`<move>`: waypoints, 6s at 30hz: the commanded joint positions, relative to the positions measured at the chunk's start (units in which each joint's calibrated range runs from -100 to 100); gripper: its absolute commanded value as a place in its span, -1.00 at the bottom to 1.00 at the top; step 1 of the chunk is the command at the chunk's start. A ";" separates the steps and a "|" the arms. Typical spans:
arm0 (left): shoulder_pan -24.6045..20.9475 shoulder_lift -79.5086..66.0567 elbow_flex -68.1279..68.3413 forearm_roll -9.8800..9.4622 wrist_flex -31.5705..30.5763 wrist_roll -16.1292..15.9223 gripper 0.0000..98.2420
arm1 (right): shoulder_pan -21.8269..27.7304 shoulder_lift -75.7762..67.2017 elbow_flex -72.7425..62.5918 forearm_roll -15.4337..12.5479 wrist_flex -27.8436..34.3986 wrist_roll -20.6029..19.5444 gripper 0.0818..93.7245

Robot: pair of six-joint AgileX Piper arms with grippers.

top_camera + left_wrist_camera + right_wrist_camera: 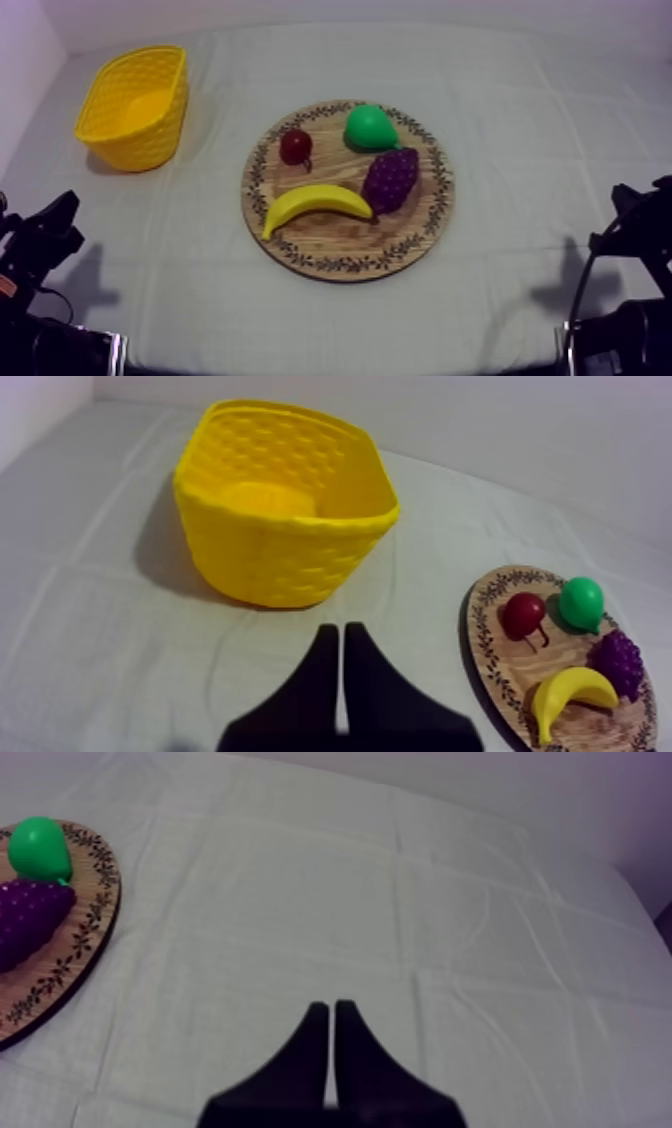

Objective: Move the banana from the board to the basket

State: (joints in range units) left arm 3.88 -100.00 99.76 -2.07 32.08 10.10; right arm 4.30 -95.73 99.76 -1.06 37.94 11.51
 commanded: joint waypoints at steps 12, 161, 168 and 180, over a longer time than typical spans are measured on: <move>-0.58 0.00 0.02 0.00 0.01 0.06 -1.00 | 0.06 -0.02 0.02 0.01 0.05 -0.02 -0.99; 32.16 112.61 -67.44 -11.72 10.88 -11.37 0.14 | 0.06 -0.02 0.02 0.01 0.05 -0.01 -0.99; 32.88 121.12 -75.91 -10.88 16.04 -12.04 0.13 | 0.06 -0.02 0.02 0.01 0.05 -0.01 -0.99; 33.05 129.77 -85.42 -10.40 27.02 -11.42 -0.09 | 0.06 -0.02 0.02 0.01 0.05 -0.01 -0.99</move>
State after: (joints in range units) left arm 36.94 29.56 14.40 -12.43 58.93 -1.46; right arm 4.34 -95.73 99.76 -1.06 37.98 11.50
